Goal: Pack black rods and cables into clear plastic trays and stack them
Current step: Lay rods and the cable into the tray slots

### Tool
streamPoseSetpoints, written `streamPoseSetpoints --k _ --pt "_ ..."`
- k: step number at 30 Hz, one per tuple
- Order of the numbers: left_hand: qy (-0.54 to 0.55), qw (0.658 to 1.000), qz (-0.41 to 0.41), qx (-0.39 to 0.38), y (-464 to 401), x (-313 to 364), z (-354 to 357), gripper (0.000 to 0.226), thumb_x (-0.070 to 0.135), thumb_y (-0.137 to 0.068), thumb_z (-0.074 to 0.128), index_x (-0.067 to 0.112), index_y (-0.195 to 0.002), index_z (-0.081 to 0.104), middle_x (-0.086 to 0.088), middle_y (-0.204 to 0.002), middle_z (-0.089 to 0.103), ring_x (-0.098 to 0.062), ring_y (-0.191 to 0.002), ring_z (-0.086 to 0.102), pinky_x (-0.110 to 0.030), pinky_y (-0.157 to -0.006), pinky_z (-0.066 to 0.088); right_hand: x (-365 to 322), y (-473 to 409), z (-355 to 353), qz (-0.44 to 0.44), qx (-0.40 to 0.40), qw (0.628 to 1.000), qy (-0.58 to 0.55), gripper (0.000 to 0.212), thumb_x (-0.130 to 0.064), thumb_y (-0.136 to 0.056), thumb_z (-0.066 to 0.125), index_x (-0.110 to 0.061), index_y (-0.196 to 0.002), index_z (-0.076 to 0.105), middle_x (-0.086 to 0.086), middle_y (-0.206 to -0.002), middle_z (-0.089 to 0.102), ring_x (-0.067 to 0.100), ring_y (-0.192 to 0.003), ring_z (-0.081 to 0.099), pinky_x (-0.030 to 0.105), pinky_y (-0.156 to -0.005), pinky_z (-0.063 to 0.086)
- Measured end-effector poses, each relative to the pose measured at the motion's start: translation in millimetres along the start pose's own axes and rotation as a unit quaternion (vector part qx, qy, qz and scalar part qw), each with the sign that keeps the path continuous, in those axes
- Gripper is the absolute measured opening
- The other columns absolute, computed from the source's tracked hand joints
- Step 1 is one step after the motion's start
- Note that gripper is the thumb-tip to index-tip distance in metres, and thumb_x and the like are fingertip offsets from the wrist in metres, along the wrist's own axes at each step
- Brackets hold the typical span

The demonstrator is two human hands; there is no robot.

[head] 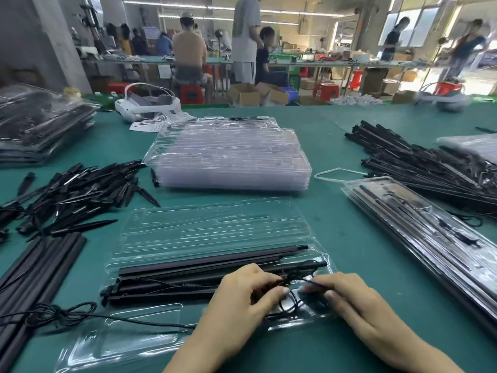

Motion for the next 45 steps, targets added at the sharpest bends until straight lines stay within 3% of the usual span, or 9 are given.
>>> streamPoseSetpoints --k 8,14,21,25,28,35,38,41,45 --pt "0.033 0.999 -0.014 0.038 1.4 2.9 -3.6 0.032 0.033 -0.086 0.066 0.049 -0.114 0.06 0.009 -0.075 0.06 -0.001 -0.064 0.052 -0.01 -0.063 0.037 -7.8 -6.8 1.9 -0.001 0.003 1.0 -0.028 0.035 -0.038 -0.092 0.048 -0.033 -0.123 0.063 -0.014 -0.105 0.062 0.009 -0.091 0.062 0.022 -0.077 0.049" --pt "0.058 0.997 -0.032 0.043 3.6 1.6 -4.7 0.007 0.029 -0.087 0.067 0.034 -0.088 0.062 0.01 -0.069 0.065 -0.003 -0.051 0.048 -0.012 -0.054 0.036 -2.2 -17.9 1.9 0.056 0.03 0.99 -0.13 0.039 -0.015 -0.087 0.061 -0.05 -0.104 0.067 -0.004 -0.082 0.07 0.011 -0.071 0.068 0.025 -0.065 0.055" --pt "0.101 0.994 -0.001 0.045 8.0 2.7 -5.8 0.021 0.028 -0.087 0.068 0.038 -0.101 0.055 0.011 -0.084 0.062 -0.002 -0.062 0.051 -0.012 -0.059 0.04 -5.2 -1.0 -20.4 0.024 0.052 0.998 0.027 0.027 -0.043 -0.088 0.051 -0.042 -0.107 0.07 -0.019 -0.108 0.059 0.002 -0.1 0.059 0.008 -0.083 0.04" --pt "0.107 0.992 0.069 -0.023 10.3 16.0 -0.4 0.044 0.033 -0.075 0.076 0.042 -0.113 0.055 0.013 -0.087 0.059 -0.006 -0.066 0.053 -0.014 -0.063 0.044 -8.6 8.7 -31.4 0.011 0.107 0.994 -0.018 0.048 -0.048 -0.087 0.055 -0.04 -0.135 0.05 -0.016 -0.121 0.052 0.004 -0.109 0.055 0.015 -0.093 0.041" --pt "0.165 0.984 0.058 -0.017 12.0 22.3 6.8 0.051 0.026 -0.071 0.079 0.039 -0.11 0.049 0.015 -0.08 0.059 -0.004 -0.06 0.051 -0.019 -0.058 0.046 -35.9 12.3 -33.6 -0.073 0.127 0.989 0.035 0.056 -0.063 -0.088 0.047 -0.028 -0.131 0.052 -0.006 -0.127 0.051 0.011 -0.116 0.051 0.024 -0.098 0.039" --pt "0.226 0.973 0.048 -0.024 12.4 26.1 2.8 0.052 0.02 -0.074 0.078 0.024 -0.115 0.047 0.01 -0.075 0.062 -0.009 -0.066 0.056 -0.024 -0.066 0.049 -74.0 -7.9 -7.8 -0.204 0.116 0.905 0.356 0.03 -0.03 -0.095 0.045 -0.024 -0.11 0.071 -0.01 -0.065 0.059 0.014 -0.057 0.057 0.031 -0.071 0.036" --pt "0.172 0.983 0.058 -0.02 7.2 26.1 -26.7 0.047 0.033 -0.077 0.075 0.025 -0.116 0.05 0.007 -0.093 0.067 -0.01 -0.075 0.062 -0.022 -0.073 0.05 -68.8 -14.0 -20.1 -0.173 0.129 0.931 0.295 0.023 -0.027 -0.093 0.046 -0.033 -0.109 0.062 -0.014 -0.073 0.058 0.011 -0.065 0.054 0.032 -0.074 0.036" --pt "-0.036 0.998 0.055 -0.009 9.8 13.0 -60.9 0.031 0.052 -0.078 0.069 0.034 -0.101 0.058 0.018 -0.097 0.059 -0.004 -0.087 0.057 -0.015 -0.076 0.045 -54.4 -16.4 -33.4 -0.096 0.14 0.967 0.191 0.021 -0.031 -0.088 0.049 -0.038 -0.107 0.054 -0.018 -0.098 0.057 0.004 -0.093 0.053 0.031 -0.087 0.032" --pt "-0.21 0.973 0.039 -0.086 33.6 -8.3 -61.5 0.018 0.051 -0.087 0.059 0.039 -0.1 0.061 0.028 -0.097 0.05 0.016 -0.095 0.041 -0.006 -0.077 0.034 -44.2 -16.7 -38.0 -0.046 0.176 0.972 0.147 0.019 -0.037 -0.084 0.051 -0.046 -0.099 0.06 -0.019 -0.111 0.05 0.003 -0.109 0.044 0.032 -0.088 0.027"
Point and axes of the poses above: each hand's wrist, its own y-axis away from the middle knuckle, its own z-axis out of the palm, x = y × z, the point moved 6 cm from there along -y, towards the middle knuckle
